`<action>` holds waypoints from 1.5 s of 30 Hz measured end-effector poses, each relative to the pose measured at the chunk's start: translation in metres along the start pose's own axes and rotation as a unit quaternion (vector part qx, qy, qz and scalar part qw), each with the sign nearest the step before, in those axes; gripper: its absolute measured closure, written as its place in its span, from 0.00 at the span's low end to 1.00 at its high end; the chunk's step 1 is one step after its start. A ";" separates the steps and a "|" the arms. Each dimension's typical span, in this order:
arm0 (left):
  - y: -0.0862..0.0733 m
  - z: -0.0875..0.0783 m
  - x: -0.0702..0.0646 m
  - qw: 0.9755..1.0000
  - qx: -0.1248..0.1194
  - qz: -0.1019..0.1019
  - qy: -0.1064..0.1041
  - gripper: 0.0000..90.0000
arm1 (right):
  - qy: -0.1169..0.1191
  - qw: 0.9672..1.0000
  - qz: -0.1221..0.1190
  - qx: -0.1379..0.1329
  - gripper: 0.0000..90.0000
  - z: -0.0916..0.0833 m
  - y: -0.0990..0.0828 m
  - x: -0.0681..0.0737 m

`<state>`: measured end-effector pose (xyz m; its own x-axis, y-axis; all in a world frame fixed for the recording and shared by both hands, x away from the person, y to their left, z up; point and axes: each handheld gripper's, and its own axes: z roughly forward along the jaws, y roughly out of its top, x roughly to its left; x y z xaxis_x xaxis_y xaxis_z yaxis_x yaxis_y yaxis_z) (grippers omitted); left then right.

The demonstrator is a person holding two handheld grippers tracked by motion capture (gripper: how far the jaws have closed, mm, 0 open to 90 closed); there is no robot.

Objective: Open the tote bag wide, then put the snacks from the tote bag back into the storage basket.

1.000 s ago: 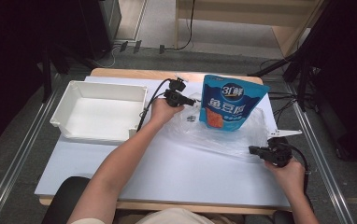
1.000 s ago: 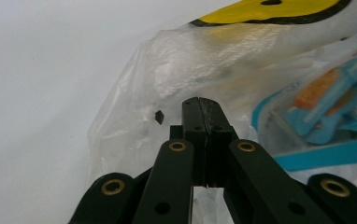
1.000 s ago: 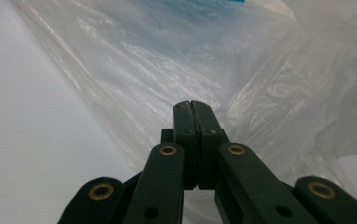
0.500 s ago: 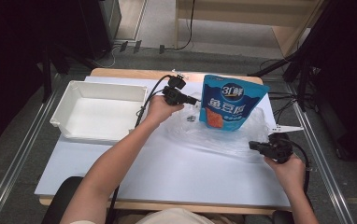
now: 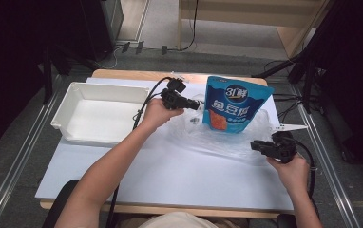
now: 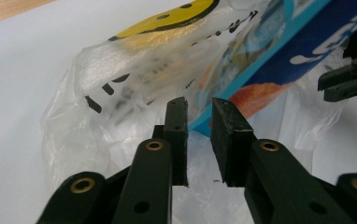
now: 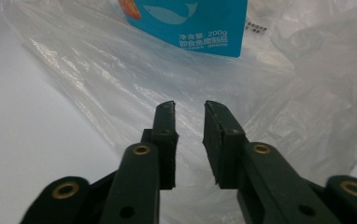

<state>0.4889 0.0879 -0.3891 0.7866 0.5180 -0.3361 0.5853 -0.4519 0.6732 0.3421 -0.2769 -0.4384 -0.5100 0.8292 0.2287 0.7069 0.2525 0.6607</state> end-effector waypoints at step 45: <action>0.030 -0.002 -0.028 0.994 -0.018 0.095 -0.053 0.46 | 0.032 0.999 -0.006 0.000 0.56 0.008 -0.005 0.013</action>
<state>0.4838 0.0608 -0.3584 0.9000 0.3446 -0.2669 0.4178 -0.5077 0.7534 0.3356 -0.2637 -0.4444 -0.5490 0.7926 0.2651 0.6999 0.2627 0.6642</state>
